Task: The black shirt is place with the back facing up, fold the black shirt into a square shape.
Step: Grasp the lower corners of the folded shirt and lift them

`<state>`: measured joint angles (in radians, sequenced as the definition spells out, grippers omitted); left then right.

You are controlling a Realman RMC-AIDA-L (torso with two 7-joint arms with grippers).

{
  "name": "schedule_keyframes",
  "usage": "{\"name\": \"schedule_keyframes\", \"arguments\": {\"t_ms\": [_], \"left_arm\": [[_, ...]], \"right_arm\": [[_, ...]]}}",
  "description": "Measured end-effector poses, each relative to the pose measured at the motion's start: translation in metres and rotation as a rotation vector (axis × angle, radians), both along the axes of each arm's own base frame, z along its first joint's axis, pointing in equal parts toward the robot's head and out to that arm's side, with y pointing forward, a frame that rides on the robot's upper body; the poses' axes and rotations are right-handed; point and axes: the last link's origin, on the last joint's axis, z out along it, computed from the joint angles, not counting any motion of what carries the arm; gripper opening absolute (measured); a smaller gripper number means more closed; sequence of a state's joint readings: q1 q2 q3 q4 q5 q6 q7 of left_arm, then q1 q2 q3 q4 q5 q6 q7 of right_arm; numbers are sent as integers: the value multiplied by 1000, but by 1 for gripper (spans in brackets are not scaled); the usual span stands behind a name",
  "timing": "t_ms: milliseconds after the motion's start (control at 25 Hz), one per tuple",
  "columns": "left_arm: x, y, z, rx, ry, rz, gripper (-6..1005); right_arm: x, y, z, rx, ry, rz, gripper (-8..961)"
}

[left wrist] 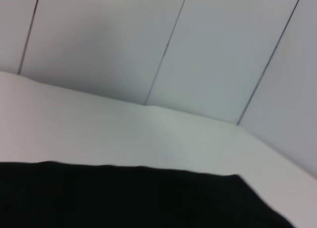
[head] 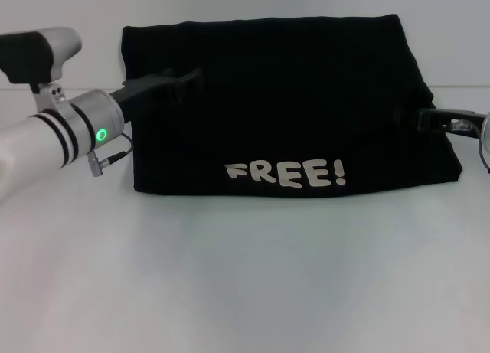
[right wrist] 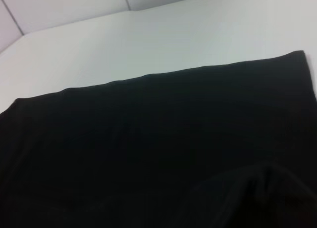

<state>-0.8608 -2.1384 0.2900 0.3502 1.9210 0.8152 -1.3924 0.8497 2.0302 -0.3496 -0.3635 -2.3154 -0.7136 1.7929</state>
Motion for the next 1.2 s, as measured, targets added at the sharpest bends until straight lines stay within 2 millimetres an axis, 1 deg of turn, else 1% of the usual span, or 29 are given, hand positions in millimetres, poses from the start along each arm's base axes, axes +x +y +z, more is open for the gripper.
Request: {"name": "schedule_keyframes", "arguments": {"t_ms": [80,240,440,480,520,560,720,1000,1160,1200], "left_arm": [[0,-3,3,-6,-24,-15,491],[0,-9,15,-19,-61,-60,652],[-1,-22,35,-11,-108,-124,662],[-2,-27,39,-12,-125,-143,661],[-3,-31,43,-13,-138,-161,660],[-5,-36,48,-12,-151,-179,659],[-17,-58,61,-16,-172,-226,656],[-44,-83,60,-48,-92,-202,650],[-57,-92,54,-83,-23,-176,672],[-57,-92,54,-83,-23,-176,677]], "right_arm": [[2,-4,1,-11,15,4,413],[7,-9,7,-10,41,-7,611],[6,-16,24,-30,82,36,618],[5,-19,26,-37,91,45,620],[6,-25,32,-55,110,62,621],[6,-25,32,-55,110,62,623],[16,-42,44,-80,135,68,632],[28,-62,57,-122,177,86,648],[27,-69,61,-144,203,110,730],[27,-70,62,-148,208,119,751]]}}
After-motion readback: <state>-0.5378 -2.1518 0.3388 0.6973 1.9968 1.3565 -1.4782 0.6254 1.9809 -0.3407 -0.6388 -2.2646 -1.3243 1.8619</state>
